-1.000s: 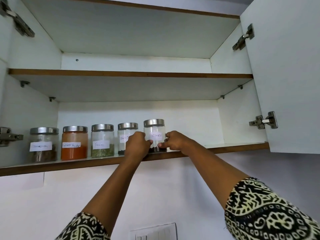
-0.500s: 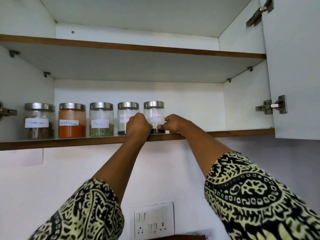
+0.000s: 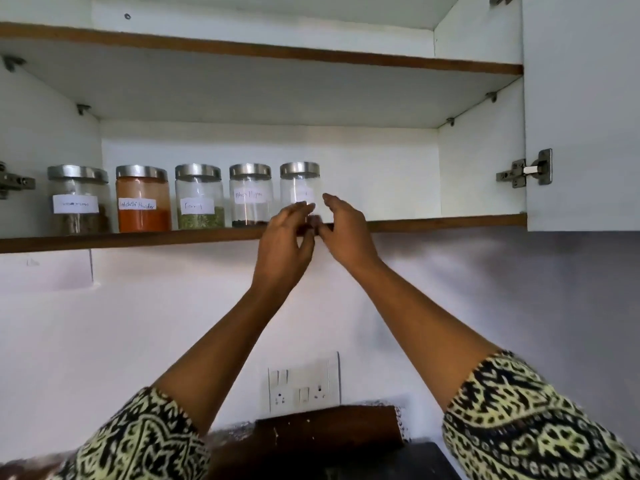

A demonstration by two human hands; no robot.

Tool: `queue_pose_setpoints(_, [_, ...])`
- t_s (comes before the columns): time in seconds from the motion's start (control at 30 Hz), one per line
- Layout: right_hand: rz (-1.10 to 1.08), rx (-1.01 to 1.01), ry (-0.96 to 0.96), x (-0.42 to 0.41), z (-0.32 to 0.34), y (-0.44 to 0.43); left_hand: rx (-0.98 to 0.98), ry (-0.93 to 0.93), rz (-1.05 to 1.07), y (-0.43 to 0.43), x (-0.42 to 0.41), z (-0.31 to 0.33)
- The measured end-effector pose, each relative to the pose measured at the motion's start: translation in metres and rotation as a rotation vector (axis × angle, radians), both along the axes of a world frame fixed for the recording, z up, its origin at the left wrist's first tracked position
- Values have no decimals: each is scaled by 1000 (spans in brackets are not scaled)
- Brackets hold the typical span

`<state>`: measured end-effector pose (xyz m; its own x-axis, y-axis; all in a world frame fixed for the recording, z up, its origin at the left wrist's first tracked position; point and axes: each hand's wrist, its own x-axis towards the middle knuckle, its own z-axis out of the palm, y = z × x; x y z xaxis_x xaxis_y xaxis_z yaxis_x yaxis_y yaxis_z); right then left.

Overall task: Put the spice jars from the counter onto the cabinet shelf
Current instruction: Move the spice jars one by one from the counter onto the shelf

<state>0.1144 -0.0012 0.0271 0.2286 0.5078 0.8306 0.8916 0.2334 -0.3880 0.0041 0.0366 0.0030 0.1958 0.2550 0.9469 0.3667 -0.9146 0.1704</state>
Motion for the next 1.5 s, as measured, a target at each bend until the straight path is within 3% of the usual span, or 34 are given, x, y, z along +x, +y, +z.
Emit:
queue_pose_setpoints(0.1, [50, 108, 30, -7, -45, -17, -26, -19, -103, -8, -6, -56])
queue_pose_setpoints(0.17, [66, 63, 74, -9, -86, -25, -98, -18, -130, -13, -11, -104])
queue_pose_setpoints(0.37, [78, -490, 126, -2, -210, -44, -531, 107, -139, -15, -31, -240])
queue_pose_setpoints(0.5, [137, -841, 181, -1, -294, -52, -802, 352, -96, -15, -33, -317])
queue_pose_setpoints(0.7, [91, -1159, -1, -5, -395, -36, -1051, 834, 58, -1, -30, -395])
queue_pose_setpoints(0.8, [70, -1231, -16, 0, -415, -33, -1115, 897, 108, 3, -30, -411])
queue_pose_setpoints(1.2, [87, -1132, 57, 4, -444, -21, -1181, 735, 131, 7, -17, -433])
queue_pose_setpoints(1.3, [125, -1097, 90, 14, -423, -26, -1140, 674, 85, 5, -17, -417])
queue_pose_setpoints(1.5, [267, -885, 327, 45, -334, -57, -1112, 419, -209, -10, -17, -330])
